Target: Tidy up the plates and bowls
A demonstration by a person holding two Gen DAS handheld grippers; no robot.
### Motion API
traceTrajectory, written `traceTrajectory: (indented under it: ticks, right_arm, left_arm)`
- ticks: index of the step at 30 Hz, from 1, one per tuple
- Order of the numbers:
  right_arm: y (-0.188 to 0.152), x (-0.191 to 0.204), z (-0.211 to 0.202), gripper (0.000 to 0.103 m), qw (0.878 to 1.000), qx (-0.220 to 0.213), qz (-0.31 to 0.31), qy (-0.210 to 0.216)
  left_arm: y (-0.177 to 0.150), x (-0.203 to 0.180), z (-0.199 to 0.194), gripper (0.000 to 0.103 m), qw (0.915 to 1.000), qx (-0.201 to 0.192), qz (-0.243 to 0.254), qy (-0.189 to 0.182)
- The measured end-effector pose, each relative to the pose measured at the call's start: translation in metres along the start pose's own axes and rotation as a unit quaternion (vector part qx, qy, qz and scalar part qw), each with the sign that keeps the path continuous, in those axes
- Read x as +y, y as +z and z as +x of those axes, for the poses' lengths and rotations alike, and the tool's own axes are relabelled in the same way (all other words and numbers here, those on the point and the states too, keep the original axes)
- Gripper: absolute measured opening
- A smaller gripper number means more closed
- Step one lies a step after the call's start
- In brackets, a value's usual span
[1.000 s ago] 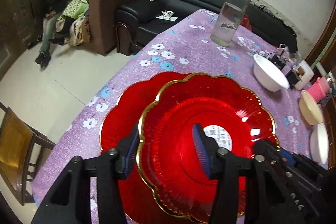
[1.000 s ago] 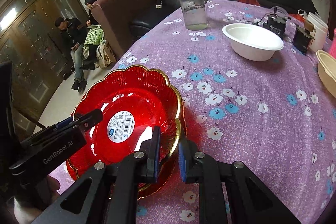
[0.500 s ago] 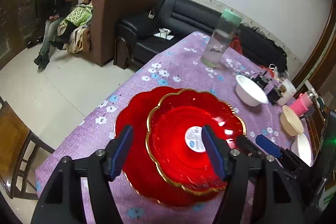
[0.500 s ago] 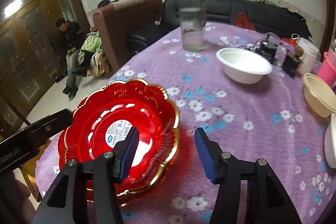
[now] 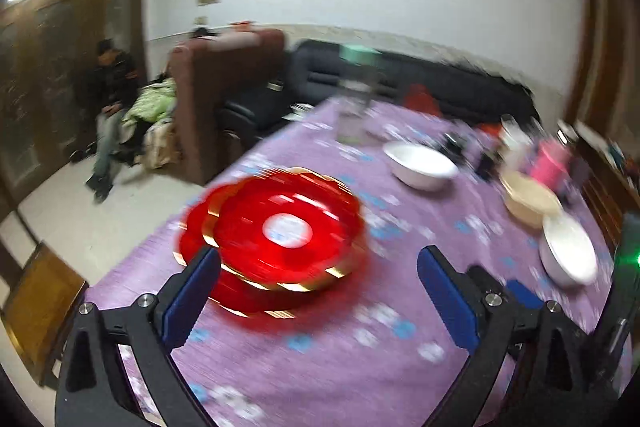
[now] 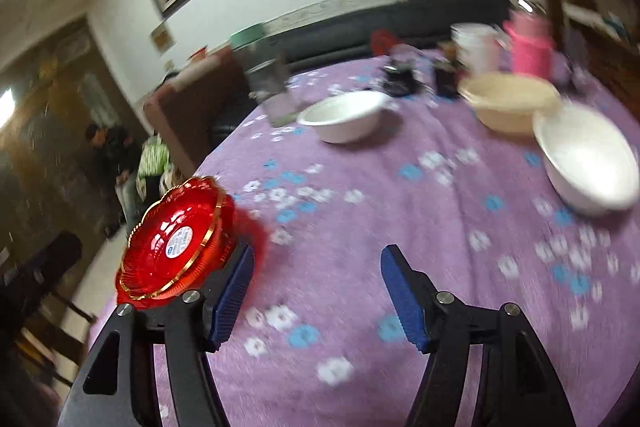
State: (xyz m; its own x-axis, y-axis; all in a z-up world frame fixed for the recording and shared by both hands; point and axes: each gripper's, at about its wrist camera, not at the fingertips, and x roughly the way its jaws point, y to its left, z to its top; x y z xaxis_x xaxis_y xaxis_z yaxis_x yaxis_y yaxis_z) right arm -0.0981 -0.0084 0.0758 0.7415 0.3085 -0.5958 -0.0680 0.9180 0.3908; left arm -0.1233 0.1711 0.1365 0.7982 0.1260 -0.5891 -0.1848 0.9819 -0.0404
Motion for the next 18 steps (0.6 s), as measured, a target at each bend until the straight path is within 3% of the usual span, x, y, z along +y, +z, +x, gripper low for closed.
traceTrajectory:
  ticks: [10, 18]
  right_arm:
    - [0.005, -0.055, -0.104, 0.071, 0.992, -0.109, 0.044, -0.036]
    - [0.010, -0.052, -0.181, 0.074, 0.978, -0.200, 0.037, -0.052]
  left_arm:
    - [-0.016, -0.053, -0.043, 0.099, 0.9983, -0.013, 0.052, -0.023]
    - [-0.015, -0.063, -0.084, 0.099, 0.9957, -0.055, 0.066, -0.034]
